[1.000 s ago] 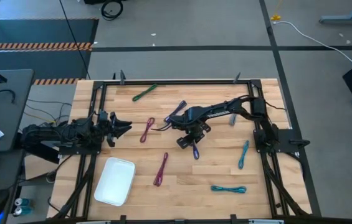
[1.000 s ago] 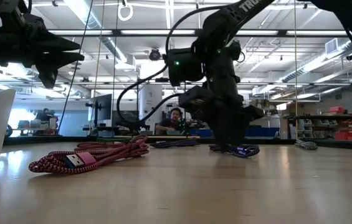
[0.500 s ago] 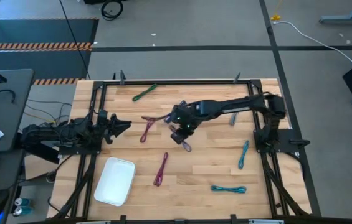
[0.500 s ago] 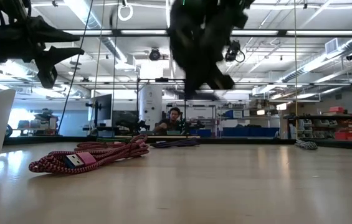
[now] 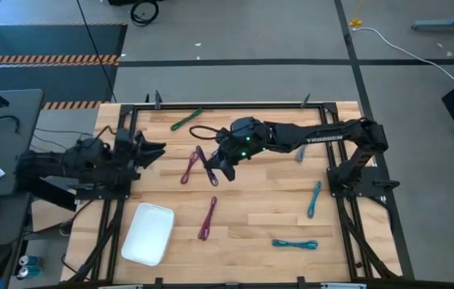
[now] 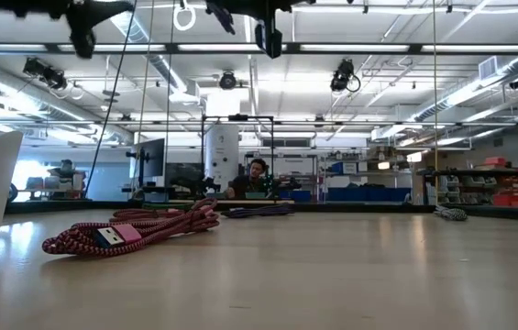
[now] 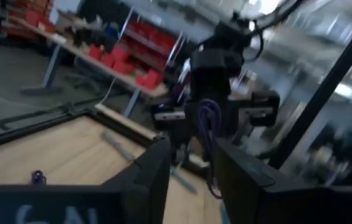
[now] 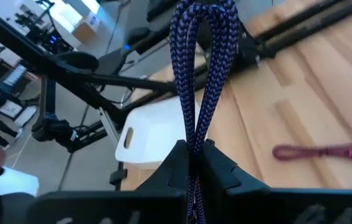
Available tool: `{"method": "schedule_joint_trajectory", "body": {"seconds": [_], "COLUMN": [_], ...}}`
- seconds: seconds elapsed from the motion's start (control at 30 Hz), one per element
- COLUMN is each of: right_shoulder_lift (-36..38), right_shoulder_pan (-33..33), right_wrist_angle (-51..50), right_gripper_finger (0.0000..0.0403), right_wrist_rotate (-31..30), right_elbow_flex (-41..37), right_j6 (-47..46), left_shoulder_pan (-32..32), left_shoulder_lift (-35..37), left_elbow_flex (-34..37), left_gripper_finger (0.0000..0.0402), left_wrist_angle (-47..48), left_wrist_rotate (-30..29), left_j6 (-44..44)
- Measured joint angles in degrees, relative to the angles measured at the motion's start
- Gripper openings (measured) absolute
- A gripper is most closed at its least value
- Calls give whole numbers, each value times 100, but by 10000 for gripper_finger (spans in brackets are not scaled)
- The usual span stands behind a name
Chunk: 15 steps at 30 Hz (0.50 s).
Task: Pick and place USB-C Cables
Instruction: Put the bottom purple charger cable into the white bin
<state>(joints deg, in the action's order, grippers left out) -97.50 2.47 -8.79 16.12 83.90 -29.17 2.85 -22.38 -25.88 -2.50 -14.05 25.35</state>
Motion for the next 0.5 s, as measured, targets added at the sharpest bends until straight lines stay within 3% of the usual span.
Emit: {"method": "schedule_joint_trajectory", "body": {"seconds": [0.17, 0.33, 0.5], "right_shoulder_lift": [8, 8, 8], "right_shoulder_pan": [5, 5, 5], "right_wrist_angle": [306, 427, 497], "right_gripper_finger": [16, 16, 16], "right_wrist_rotate": [-2, -23, -24], "right_elbow_flex": [0, 0, 0], "right_j6": [269, 389, 513], "left_shoulder_pan": [0, 0, 4], "left_shoulder_lift": [-1786, -3019, -3829], "left_elbow_flex": [-1367, -2560, -3513], "left_gripper_finger": [215, 299, 325], "left_wrist_angle": [262, 581, 1526], "left_wrist_rotate": [79, 342, 506], "left_j6": [-55, -57, -52]}}
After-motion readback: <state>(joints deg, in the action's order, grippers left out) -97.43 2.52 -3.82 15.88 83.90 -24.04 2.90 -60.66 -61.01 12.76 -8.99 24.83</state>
